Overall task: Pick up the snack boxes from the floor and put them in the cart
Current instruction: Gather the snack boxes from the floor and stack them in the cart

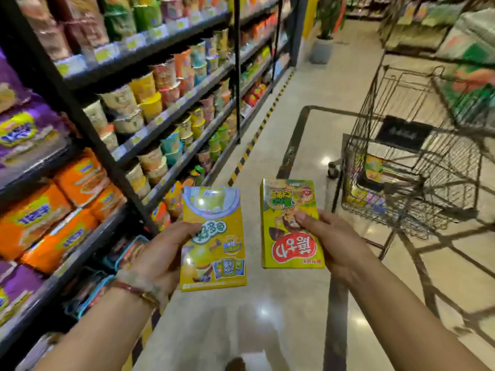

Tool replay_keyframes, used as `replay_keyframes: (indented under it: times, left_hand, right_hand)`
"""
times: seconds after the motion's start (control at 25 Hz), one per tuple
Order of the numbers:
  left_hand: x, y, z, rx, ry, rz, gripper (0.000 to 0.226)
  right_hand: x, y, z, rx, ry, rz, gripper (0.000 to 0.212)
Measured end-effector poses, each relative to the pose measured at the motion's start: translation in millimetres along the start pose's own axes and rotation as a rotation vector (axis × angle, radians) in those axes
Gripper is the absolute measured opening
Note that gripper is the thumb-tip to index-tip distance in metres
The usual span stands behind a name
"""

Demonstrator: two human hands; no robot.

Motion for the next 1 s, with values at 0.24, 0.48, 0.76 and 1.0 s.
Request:
replay_keyframes:
  times: [0.24, 0.48, 0.76, 1.0]
  left_hand:
    - [31.7, -96.2, 98.4, -0.230, -0.197, -0.076, 0.049]
    - [13.7, -161.6, 207.2, -0.372, -0.332, -0.177, 0.027]
    - [-20.3, -235.3, 353.3, -0.453, -0.367, -0.210, 0.022]
    - [-45.0, -284.4, 466.3, -0.466, -0.329, -0.298, 0.028]
  right_hand:
    - [-27.5, -22.0, -74.1, 0.310, -0.173, -0.052, 0.035]
    - [-46.5, -24.0, -173.6, 0.531, -0.276, -0.100, 0.037]
    - [-89.1, -72.7, -317.9, 0.645, -0.327, -0.131, 0.053]
    - [-140.8, -123.0, -425.4, 0.630, -0.254, -0.128, 0.027]
Point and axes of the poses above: each hand's wrist, its own y-axis away from the middle knuckle, its own z-axis out of the palm, x = y × z, the point moved 5 cm from there along -y, towards the middle knuckle, and after that the axes turned 2 degrees about -z, right-handed, at the moved point
